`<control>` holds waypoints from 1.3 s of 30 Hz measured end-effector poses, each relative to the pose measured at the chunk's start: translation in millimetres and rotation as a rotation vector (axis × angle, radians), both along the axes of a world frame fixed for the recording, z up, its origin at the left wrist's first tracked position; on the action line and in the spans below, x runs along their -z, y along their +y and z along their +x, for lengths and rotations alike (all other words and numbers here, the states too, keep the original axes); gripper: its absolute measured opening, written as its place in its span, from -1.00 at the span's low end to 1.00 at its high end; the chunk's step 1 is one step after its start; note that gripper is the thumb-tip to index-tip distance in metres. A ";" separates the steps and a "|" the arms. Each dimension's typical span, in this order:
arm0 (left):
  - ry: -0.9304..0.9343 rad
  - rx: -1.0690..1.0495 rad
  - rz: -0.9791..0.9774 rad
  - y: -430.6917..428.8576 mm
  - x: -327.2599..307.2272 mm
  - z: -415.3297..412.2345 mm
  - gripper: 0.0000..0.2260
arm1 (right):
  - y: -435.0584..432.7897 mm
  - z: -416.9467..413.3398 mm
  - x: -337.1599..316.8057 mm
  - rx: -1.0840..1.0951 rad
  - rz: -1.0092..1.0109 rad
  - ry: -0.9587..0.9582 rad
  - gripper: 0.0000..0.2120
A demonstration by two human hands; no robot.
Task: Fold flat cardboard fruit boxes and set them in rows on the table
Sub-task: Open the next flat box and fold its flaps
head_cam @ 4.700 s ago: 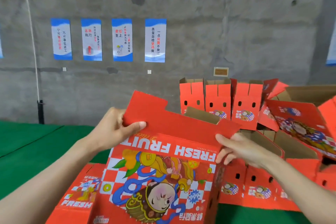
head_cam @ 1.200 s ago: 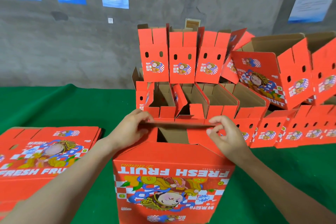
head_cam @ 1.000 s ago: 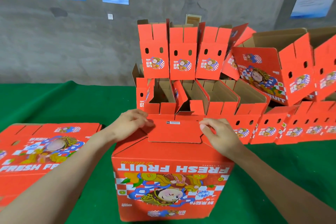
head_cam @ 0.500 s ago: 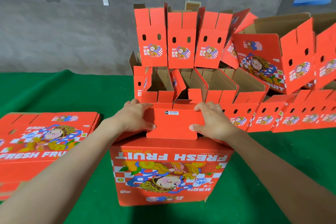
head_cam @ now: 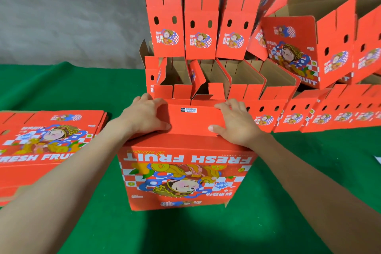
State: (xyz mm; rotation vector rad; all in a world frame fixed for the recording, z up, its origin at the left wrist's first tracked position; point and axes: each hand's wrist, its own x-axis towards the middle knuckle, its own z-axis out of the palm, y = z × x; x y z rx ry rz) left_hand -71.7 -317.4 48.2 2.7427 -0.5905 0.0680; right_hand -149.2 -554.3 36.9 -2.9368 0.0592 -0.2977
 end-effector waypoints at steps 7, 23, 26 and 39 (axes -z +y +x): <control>0.415 -0.150 -1.188 34.8 -10.9 3.5 -0.72 | -16.5 -4.3 -2.8 0.038 0.820 -0.324 -0.70; 0.763 -0.233 -1.351 101.6 58.3 -45.4 -0.38 | -21.9 -64.6 20.0 0.088 1.053 0.347 -0.65; 0.821 -0.324 -1.368 105.0 58.3 -44.1 -0.36 | -13.8 -73.5 1.4 0.039 0.885 0.353 -0.71; 0.888 -0.023 -1.977 103.6 96.4 -56.3 -0.42 | 32.6 -95.3 -53.4 -0.256 0.884 -0.091 -0.19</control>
